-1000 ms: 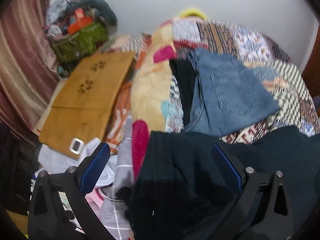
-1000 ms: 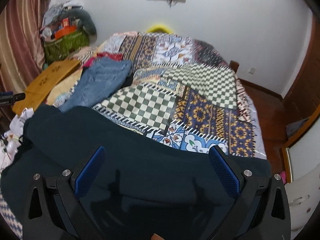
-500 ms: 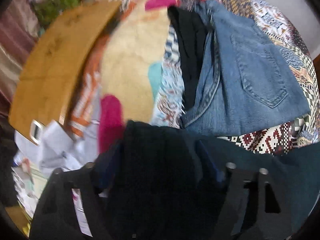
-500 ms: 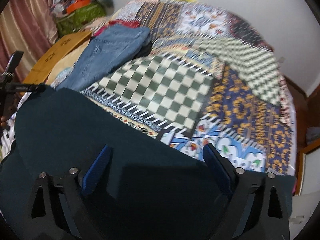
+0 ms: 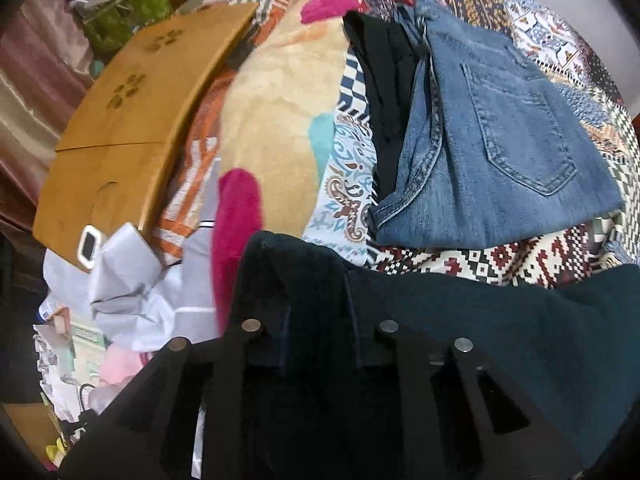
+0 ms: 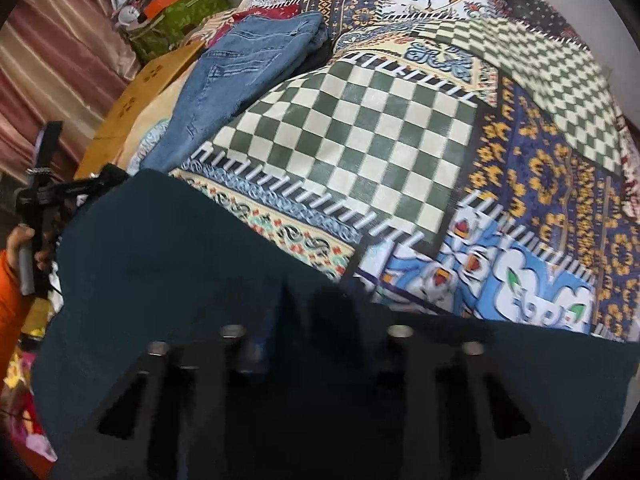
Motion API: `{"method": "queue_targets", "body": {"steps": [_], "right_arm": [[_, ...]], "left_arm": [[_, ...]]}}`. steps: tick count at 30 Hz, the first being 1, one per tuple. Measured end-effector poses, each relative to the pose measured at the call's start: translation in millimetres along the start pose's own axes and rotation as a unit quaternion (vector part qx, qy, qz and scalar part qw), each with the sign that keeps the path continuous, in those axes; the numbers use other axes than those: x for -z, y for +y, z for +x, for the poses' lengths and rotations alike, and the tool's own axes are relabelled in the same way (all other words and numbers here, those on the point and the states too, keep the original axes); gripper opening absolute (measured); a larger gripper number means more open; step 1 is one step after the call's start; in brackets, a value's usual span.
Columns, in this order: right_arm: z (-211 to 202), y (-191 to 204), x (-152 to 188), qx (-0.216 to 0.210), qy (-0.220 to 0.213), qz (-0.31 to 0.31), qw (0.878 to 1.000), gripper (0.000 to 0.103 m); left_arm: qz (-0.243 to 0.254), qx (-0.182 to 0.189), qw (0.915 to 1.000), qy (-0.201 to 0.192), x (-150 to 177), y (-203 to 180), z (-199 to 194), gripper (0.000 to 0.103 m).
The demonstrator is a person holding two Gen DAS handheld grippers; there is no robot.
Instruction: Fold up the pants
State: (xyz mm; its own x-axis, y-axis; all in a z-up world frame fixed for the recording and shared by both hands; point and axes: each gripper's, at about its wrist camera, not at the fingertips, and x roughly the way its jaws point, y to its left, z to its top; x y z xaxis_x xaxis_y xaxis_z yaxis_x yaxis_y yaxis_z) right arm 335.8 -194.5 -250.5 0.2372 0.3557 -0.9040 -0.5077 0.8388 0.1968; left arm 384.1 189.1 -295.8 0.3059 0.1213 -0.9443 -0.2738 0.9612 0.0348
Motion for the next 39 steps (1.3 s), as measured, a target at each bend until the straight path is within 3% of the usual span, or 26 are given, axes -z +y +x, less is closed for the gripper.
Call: {"method": "queue_targets", "body": {"steps": [6, 12, 14, 18, 28, 39], "right_arm": [[-17, 14, 9, 0.057, -0.027, -0.018, 0.998, 0.009], [-49, 14, -17, 0.103, -0.085, -0.014, 0.991, 0.009], [-66, 13, -26, 0.113, -0.118, -0.005, 0.986, 0.009], [-84, 28, -39, 0.121, -0.142, -0.004, 0.982, 0.009], [-116, 58, 15, 0.097, -0.149, -0.013, 0.984, 0.008], [-130, 81, 83, 0.07, -0.145, -0.007, 0.987, 0.008]], "left_arm": [[0.004, 0.0, 0.9977, -0.067, -8, 13, -54, 0.019], [-0.001, 0.006, 0.992, -0.126, -30, 21, -105, 0.018], [0.003, 0.006, 0.9907, -0.136, -37, 19, -116, 0.018], [0.003, 0.013, 0.9875, -0.157, -37, 19, -135, 0.017], [0.003, 0.085, 0.9846, -0.153, 28, 42, -164, 0.017], [0.028, 0.098, 0.9818, -0.161, 102, 46, -188, 0.017]]}}
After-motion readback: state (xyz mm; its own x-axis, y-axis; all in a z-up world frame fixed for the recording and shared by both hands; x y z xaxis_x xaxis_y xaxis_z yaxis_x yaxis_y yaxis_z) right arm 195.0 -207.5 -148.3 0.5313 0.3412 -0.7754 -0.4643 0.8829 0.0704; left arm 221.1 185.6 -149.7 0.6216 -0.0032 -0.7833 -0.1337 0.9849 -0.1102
